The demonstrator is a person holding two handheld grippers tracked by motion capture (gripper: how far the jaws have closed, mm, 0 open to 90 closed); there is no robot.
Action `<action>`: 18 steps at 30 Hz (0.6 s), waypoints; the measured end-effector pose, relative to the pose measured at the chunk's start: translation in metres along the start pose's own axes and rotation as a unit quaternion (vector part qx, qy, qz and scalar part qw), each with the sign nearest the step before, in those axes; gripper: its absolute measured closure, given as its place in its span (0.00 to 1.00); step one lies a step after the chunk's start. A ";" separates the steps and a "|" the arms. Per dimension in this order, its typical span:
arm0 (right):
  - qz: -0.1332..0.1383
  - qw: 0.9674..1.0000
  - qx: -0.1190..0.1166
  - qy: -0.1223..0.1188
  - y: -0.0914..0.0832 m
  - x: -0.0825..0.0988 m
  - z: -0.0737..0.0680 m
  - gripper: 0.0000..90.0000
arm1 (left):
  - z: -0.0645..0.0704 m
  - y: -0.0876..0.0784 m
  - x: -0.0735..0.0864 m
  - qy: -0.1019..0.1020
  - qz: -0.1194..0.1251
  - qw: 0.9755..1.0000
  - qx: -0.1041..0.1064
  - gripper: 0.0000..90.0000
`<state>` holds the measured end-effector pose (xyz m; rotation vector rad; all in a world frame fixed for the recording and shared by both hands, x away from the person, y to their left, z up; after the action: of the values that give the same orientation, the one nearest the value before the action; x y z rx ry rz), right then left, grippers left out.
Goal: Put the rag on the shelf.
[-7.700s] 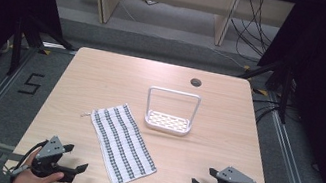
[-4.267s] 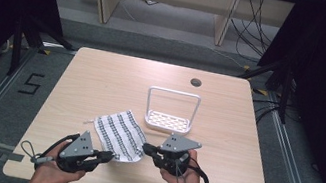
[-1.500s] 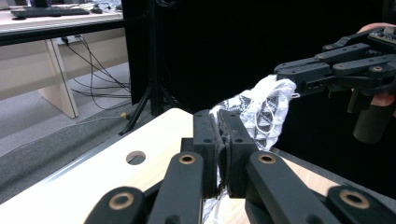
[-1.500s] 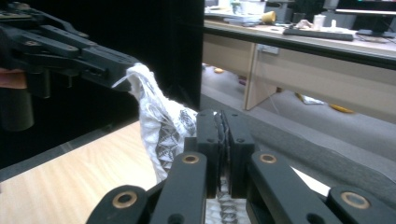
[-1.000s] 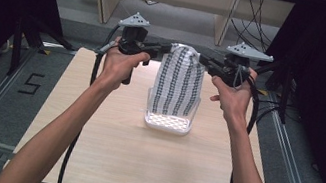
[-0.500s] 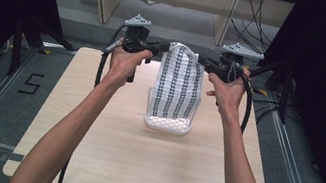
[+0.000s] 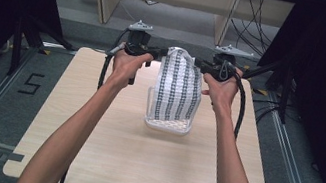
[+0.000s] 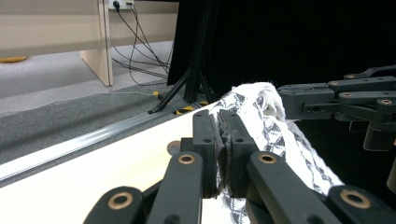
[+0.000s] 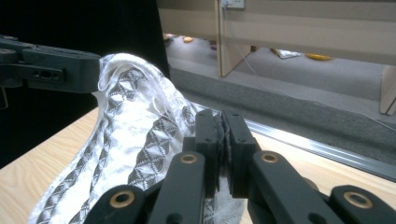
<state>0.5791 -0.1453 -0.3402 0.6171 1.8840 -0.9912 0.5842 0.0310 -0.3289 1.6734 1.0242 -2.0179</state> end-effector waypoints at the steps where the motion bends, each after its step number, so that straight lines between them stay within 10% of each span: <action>1: 0.000 1.000 0.000 0.000 0.000 0.000 0.000 0.96 | 0.000 0.000 0.000 0.000 0.000 1.000 0.000 0.95; 18: -0.039 0.998 0.033 0.028 0.019 0.025 0.016 0.90 | -0.004 0.020 0.028 -0.014 -0.042 0.999 0.004 0.93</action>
<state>0.5886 -0.1479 -0.3740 0.6187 1.9437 -1.1001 0.5927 0.0259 -0.3620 1.6275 1.0954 -2.0952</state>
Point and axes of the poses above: each handheld gripper's, and its own axes: y roughly forward along the jaws, x roughly out of its underside, z roughly to its right, the point moved 7 cm from there along y, roughly forward along the jaws, and after that the axes turned 10 degrees about y, right-handed, at the moved point
